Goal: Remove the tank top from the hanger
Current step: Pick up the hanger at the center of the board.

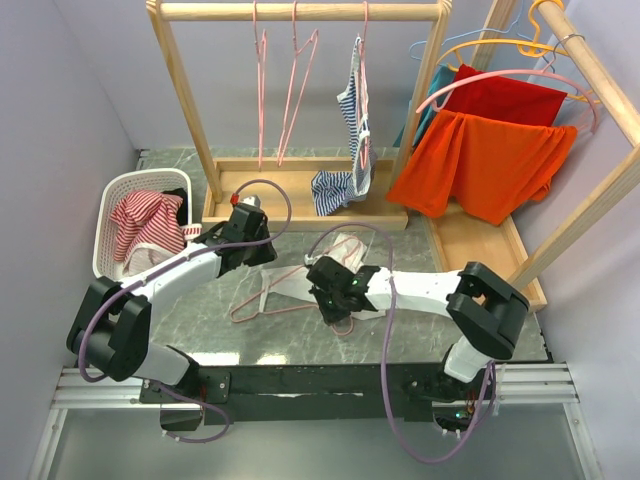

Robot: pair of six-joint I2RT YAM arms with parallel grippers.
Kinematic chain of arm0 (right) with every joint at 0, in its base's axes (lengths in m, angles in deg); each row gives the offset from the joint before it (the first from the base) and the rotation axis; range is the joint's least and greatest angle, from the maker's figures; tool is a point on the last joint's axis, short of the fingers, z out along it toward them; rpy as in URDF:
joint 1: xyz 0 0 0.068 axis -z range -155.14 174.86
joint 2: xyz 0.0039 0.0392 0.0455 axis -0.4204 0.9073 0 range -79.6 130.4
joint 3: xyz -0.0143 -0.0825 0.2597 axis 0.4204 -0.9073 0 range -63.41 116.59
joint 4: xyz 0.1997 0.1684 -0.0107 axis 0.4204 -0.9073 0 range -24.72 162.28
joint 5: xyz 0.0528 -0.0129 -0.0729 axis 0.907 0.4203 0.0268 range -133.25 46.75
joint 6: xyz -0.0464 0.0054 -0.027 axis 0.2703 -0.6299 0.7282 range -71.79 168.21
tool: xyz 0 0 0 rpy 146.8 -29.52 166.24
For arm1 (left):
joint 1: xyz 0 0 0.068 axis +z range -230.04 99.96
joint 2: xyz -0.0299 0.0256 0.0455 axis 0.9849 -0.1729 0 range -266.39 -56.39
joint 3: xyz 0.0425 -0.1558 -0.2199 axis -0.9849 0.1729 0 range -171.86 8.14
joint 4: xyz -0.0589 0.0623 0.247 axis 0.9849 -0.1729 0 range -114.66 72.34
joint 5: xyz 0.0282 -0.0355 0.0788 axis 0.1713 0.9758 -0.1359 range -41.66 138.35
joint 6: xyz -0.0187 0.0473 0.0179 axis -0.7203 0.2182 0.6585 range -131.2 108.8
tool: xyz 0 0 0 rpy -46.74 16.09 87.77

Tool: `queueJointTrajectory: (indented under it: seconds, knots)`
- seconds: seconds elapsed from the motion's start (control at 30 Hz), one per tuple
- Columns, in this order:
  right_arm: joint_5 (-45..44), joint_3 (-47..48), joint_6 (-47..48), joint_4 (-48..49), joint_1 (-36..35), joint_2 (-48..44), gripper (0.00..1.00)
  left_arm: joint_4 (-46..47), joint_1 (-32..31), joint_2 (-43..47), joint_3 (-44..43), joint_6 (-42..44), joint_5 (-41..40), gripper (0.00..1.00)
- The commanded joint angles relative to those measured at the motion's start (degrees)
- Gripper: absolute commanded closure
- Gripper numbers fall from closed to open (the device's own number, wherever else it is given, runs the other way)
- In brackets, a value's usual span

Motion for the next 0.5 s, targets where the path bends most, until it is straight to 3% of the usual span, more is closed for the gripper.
queueJointTrajectory:
  seconds: [0.0,0.2,0.47]
  knots:
    - [-8.9,3.5,0.0,-5.0,-2.9,-6.6,1.00,1.0,0.2,1.4,-1.9,1.5,1.1,0.68]
    - [-33.0,8.3,-3.7,-16.0,-8.6,-10.5,1.00,1.3,0.2,1.6,-2.3,1.8,1.8,0.68]
    - [-37.3,7.2,-10.1,-20.8,-10.1,-7.2,1.00,2.6,0.2,3.6,-3.6,3.4,4.4,0.67]
